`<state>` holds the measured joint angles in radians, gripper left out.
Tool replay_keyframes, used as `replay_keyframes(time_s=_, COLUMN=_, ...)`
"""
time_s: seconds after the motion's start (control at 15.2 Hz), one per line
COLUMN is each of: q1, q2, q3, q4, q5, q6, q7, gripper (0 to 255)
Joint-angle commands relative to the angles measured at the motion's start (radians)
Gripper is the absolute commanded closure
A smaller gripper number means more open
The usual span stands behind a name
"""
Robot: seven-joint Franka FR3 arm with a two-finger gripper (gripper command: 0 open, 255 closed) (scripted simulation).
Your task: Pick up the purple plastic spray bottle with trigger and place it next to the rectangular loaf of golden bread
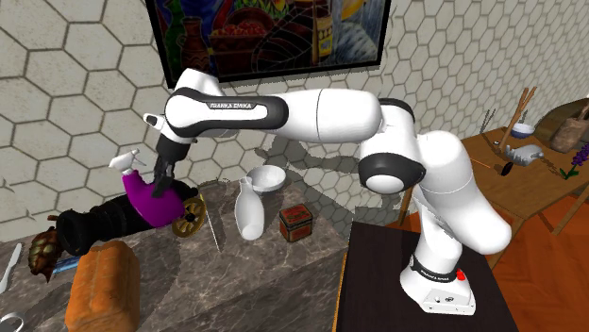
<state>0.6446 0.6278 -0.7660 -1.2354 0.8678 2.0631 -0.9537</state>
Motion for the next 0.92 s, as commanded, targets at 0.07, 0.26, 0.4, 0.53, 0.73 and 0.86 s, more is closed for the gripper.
replay_keyframes(time_s=0.07, q1=0.012, q2=-0.002, q3=0.004, q4=-0.045, q5=0.010, q6=0.036, q7=-0.022, gripper=255)
replay_keyframes(time_s=0.26, q1=0.018, q2=0.002, q3=0.011, q4=-0.076, q5=0.023, q6=0.067, q7=-0.043, gripper=255)
replay_keyframes(time_s=0.4, q1=0.020, q2=0.006, q3=0.017, q4=-0.096, q5=0.032, q6=0.086, q7=-0.057, gripper=255)
replay_keyframes(time_s=0.53, q1=0.022, q2=0.011, q3=0.022, q4=-0.113, q5=0.042, q6=0.105, q7=-0.070, gripper=255)
replay_keyframes(time_s=0.73, q1=0.023, q2=0.020, q3=0.032, q4=-0.137, q5=0.058, q6=0.132, q7=-0.091, gripper=255)
replay_keyframes(time_s=0.86, q1=0.023, q2=0.026, q3=0.039, q4=-0.152, q5=0.069, q6=0.150, q7=-0.105, gripper=255)
